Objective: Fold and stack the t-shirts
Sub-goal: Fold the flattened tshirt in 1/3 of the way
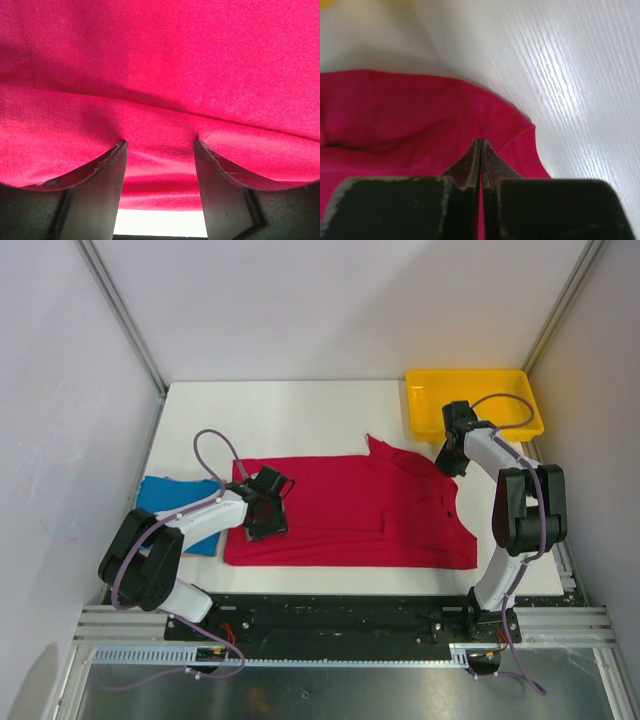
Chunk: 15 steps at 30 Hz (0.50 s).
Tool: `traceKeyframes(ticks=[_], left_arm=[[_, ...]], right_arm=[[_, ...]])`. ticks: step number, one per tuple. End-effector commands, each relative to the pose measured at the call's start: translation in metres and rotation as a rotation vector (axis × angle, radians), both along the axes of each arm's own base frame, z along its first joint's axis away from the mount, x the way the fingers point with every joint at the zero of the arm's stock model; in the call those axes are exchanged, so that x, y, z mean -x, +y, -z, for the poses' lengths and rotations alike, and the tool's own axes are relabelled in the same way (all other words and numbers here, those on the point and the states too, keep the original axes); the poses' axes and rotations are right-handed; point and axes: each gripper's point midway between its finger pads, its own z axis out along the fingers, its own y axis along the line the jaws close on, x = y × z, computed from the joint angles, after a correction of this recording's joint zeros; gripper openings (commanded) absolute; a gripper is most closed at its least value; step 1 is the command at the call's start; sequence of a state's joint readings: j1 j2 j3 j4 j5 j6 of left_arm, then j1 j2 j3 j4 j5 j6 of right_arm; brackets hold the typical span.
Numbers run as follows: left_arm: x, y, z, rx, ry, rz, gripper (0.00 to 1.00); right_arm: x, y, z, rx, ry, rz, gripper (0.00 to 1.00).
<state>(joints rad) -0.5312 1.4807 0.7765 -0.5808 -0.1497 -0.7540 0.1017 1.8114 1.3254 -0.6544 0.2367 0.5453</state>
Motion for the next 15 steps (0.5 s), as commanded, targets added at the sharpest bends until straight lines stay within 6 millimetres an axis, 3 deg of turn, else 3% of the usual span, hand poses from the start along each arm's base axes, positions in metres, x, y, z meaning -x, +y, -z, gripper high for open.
traceKeyframes(ticks=[1,8,15], left_arm=[[0.004,0.015,0.015,-0.069,0.017,0.018,0.63],[0.005,0.017,0.017,-0.077,0.022,0.018,0.62],[0.006,0.022,0.019,-0.084,0.029,0.016,0.62]], right_arm=[[0.019,-0.005,0.015,-0.036,0.049,0.056,0.0],[0.016,-0.023,0.033,-0.047,0.072,0.099,0.0],[-0.006,-0.039,0.048,-0.052,0.042,0.111,0.0]])
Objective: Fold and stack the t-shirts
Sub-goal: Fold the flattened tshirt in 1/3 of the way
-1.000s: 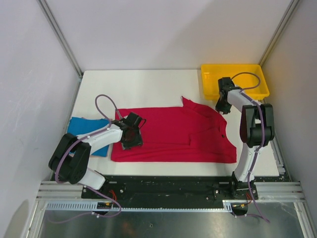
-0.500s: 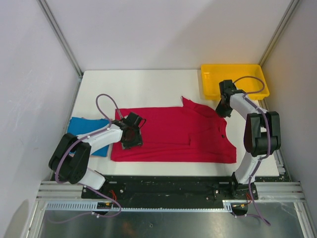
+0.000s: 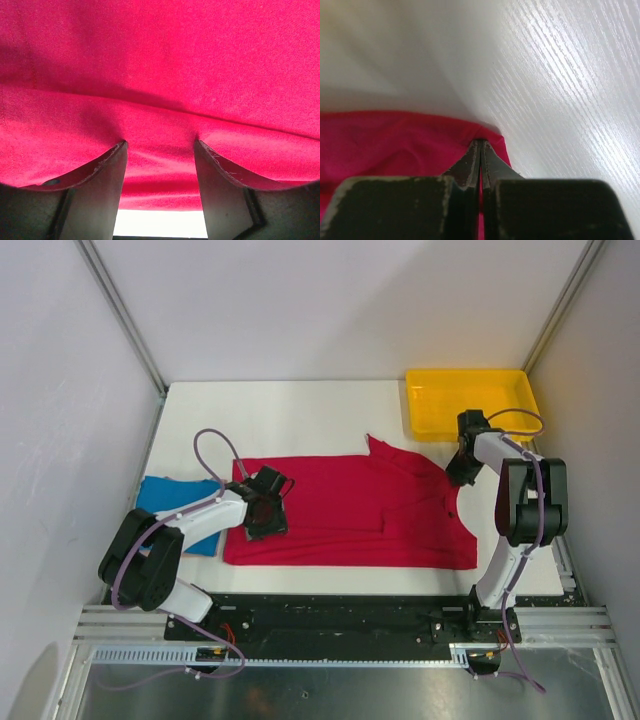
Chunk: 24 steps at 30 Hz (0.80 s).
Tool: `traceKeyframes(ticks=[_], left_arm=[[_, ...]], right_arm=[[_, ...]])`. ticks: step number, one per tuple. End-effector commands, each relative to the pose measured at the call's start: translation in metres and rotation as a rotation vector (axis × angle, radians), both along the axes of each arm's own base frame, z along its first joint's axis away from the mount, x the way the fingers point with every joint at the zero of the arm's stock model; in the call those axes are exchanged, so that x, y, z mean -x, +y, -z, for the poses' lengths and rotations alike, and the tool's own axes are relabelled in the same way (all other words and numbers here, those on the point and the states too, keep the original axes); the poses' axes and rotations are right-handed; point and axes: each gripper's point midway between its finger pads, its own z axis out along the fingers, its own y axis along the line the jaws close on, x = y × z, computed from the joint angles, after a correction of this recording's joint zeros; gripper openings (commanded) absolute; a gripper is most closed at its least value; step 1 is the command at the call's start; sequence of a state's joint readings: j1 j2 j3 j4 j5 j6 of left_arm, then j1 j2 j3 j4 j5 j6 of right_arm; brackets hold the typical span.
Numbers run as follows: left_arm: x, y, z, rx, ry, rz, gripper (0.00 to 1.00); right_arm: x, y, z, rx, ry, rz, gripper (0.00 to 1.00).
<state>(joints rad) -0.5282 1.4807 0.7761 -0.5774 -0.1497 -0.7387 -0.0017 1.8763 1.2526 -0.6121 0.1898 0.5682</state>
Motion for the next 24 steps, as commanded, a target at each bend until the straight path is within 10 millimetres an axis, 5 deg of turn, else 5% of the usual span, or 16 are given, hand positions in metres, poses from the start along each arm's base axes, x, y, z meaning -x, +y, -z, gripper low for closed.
traceKeyframes(ticks=[1,12,20,24], left_arm=[[0.007,0.022,0.019,-0.082,0.033,0.004,0.62],[0.006,0.023,0.02,-0.085,0.037,0.008,0.62],[0.007,0.023,0.02,-0.081,0.042,0.013,0.63],[0.006,0.019,0.017,-0.063,0.035,0.017,0.63]], right_arm=[[-0.025,-0.007,0.005,-0.003,-0.055,0.006,0.0],[-0.054,-0.015,-0.013,0.035,-0.142,-0.016,0.11],[-0.041,-0.038,-0.032,0.121,-0.115,0.042,0.23],[-0.044,-0.027,-0.055,0.08,-0.175,0.029,0.26]])
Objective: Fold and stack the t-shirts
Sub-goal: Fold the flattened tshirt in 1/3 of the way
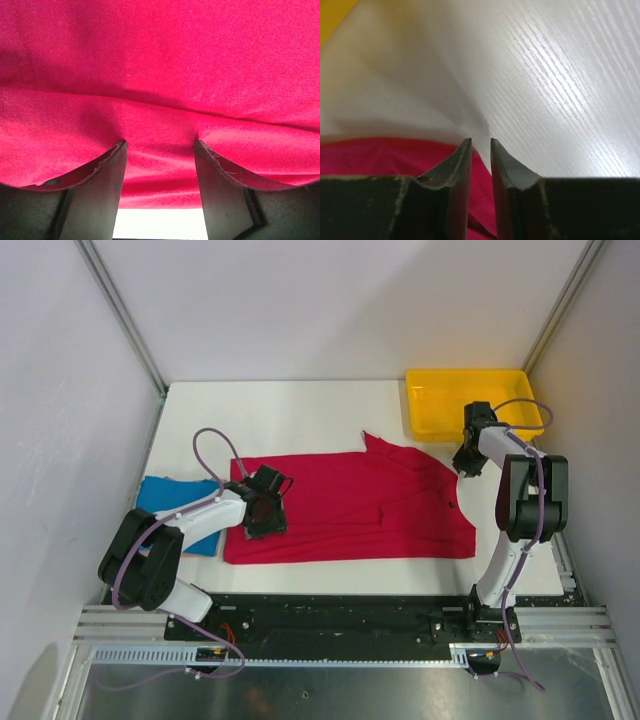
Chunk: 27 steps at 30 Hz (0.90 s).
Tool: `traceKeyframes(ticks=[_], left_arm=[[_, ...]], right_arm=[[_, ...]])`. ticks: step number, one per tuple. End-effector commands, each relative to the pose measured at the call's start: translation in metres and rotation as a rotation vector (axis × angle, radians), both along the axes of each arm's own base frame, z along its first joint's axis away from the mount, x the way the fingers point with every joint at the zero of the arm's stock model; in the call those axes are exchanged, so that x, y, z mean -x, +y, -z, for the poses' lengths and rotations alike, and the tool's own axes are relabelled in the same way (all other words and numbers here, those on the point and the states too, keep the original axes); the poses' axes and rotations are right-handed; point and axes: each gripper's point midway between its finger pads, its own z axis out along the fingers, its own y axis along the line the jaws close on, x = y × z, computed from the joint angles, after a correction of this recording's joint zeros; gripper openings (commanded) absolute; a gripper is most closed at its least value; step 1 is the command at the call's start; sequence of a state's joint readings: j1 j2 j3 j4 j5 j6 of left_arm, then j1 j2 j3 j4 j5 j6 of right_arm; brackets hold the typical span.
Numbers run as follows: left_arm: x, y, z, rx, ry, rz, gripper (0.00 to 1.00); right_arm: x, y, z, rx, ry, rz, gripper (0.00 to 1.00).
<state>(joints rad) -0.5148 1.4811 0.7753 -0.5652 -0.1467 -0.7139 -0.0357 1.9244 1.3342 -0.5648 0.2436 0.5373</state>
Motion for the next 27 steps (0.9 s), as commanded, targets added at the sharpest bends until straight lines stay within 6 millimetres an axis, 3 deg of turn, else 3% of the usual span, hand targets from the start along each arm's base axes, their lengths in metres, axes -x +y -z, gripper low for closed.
traceKeyframes(ticks=[1,5,10,15,19,24,27], left_arm=[[0.008,0.016,0.015,-0.057,0.037,0.009,0.63],[0.0,0.008,0.004,-0.024,0.008,0.024,0.63],[-0.014,-0.008,-0.02,0.051,-0.053,0.034,0.63],[-0.043,-0.016,-0.061,0.096,-0.178,0.036,0.64],[-0.075,-0.005,-0.086,0.076,-0.258,0.002,0.65],[-0.116,0.01,-0.092,0.043,-0.276,-0.017,0.65],[-0.141,0.0,-0.095,0.064,-0.292,0.033,0.64]], right_arm=[[-0.011,0.005,-0.053,0.007,-0.118,-0.011,0.27],[-0.001,0.048,-0.07,-0.037,-0.145,-0.078,0.29],[0.007,0.087,-0.066,-0.117,-0.177,-0.127,0.3],[-0.024,0.116,-0.07,-0.176,-0.296,-0.231,0.3],[-0.047,0.133,-0.065,-0.162,-0.336,-0.301,0.32],[-0.068,0.143,-0.047,-0.131,-0.323,-0.355,0.32],[-0.081,0.15,-0.039,-0.101,-0.307,-0.389,0.32]])
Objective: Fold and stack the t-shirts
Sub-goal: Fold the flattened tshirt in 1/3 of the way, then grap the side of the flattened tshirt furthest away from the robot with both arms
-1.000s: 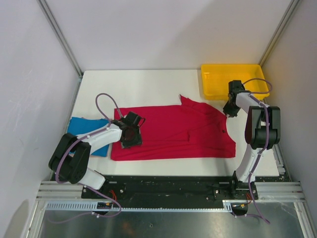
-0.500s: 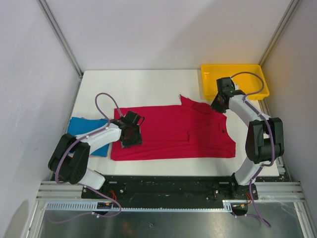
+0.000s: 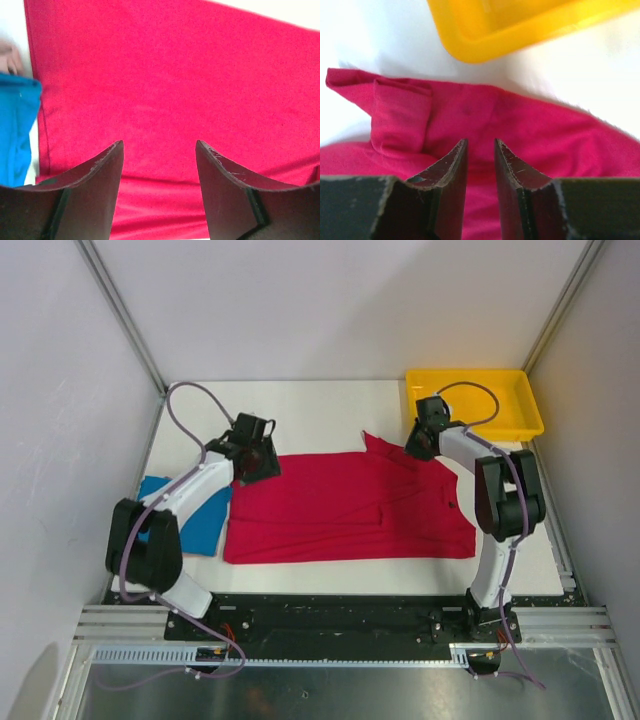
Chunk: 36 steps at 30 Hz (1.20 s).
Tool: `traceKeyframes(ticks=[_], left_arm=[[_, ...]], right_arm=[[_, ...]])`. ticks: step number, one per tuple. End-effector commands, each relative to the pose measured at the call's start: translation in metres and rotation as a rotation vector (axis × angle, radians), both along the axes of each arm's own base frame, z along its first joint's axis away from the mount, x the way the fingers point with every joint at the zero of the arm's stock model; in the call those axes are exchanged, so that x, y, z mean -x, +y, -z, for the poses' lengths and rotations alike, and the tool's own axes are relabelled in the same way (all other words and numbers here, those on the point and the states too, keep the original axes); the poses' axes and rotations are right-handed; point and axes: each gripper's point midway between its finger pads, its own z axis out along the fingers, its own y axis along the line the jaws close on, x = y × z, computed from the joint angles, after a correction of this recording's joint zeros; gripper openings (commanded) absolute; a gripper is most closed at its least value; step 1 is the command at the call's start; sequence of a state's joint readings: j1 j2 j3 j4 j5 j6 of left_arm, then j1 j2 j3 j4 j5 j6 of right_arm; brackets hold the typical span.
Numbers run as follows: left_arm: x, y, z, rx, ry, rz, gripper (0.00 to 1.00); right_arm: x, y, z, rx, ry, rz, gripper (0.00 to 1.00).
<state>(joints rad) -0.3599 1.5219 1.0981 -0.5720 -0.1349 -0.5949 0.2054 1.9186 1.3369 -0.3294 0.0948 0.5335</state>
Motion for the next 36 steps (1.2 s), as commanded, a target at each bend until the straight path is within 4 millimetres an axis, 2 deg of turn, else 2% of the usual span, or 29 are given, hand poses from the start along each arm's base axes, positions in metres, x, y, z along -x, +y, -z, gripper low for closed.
traceKeyframes(ticks=[1,6,10,13,16,19,21,23,30,33,36], left_arm=[[-0.041,-0.013,-0.009,-0.001,-0.054,0.094,0.63],[-0.07,-0.043,-0.006,0.07,-0.061,0.167,0.62],[-0.077,-0.063,0.007,0.105,-0.035,0.212,0.62],[-0.078,-0.072,0.018,0.116,-0.018,0.229,0.62],[-0.081,-0.081,0.024,0.131,-0.007,0.251,0.61],[-0.083,-0.089,0.028,0.146,0.001,0.274,0.61],[-0.083,-0.096,0.031,0.155,0.01,0.296,0.61],[-0.081,-0.102,0.035,0.158,0.018,0.317,0.61],[-0.064,-0.114,0.054,0.161,0.071,0.358,0.61],[-0.062,-0.114,0.056,0.158,0.075,0.363,0.61],[-0.065,-0.115,0.053,0.156,0.064,0.366,0.61]], right_arm=[[-0.039,0.014,-0.012,0.064,-0.081,-0.06,0.32],[-0.054,0.009,-0.008,0.16,-0.067,-0.056,0.35],[-0.055,0.007,0.007,0.179,-0.022,-0.06,0.36],[-0.047,0.002,0.023,0.181,0.029,-0.033,0.34],[-0.033,-0.01,0.04,0.141,0.078,0.024,0.26],[-0.016,-0.029,0.059,0.11,0.137,0.086,0.12],[-0.005,-0.043,0.066,0.109,0.17,0.129,0.04],[0.009,-0.056,0.07,0.109,0.195,0.169,0.01],[0.052,-0.098,0.069,0.109,0.239,0.289,0.0],[0.047,-0.096,0.058,0.086,0.187,0.271,0.07],[0.027,-0.079,0.038,0.087,0.09,0.196,0.22]])
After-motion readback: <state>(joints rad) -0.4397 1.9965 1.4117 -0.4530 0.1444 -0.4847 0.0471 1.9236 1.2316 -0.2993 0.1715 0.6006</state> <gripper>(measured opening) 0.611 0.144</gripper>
